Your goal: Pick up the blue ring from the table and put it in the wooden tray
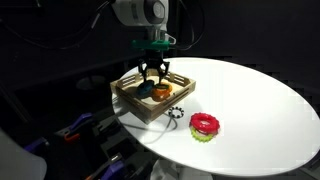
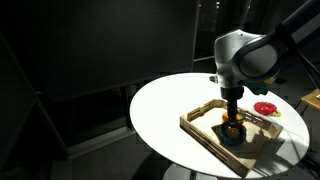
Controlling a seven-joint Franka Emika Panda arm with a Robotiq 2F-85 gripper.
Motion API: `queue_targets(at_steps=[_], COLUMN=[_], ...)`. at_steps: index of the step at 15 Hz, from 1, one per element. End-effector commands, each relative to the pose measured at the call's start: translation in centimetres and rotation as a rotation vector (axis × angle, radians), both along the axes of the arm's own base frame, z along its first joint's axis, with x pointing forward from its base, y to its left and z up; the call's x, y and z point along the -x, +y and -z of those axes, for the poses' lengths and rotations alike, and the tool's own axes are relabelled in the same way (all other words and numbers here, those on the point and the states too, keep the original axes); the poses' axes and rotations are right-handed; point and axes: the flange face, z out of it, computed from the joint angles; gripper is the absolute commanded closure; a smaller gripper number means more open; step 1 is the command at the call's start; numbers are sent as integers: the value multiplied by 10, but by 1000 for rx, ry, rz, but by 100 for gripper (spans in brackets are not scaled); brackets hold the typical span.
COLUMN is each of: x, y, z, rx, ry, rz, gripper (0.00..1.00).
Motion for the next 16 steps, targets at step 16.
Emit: queue_targets(at_steps=[16], x=[-33], y=[-58], z=[-77], rx=[-51], ry=[-62], rz=[177], gripper=[0])
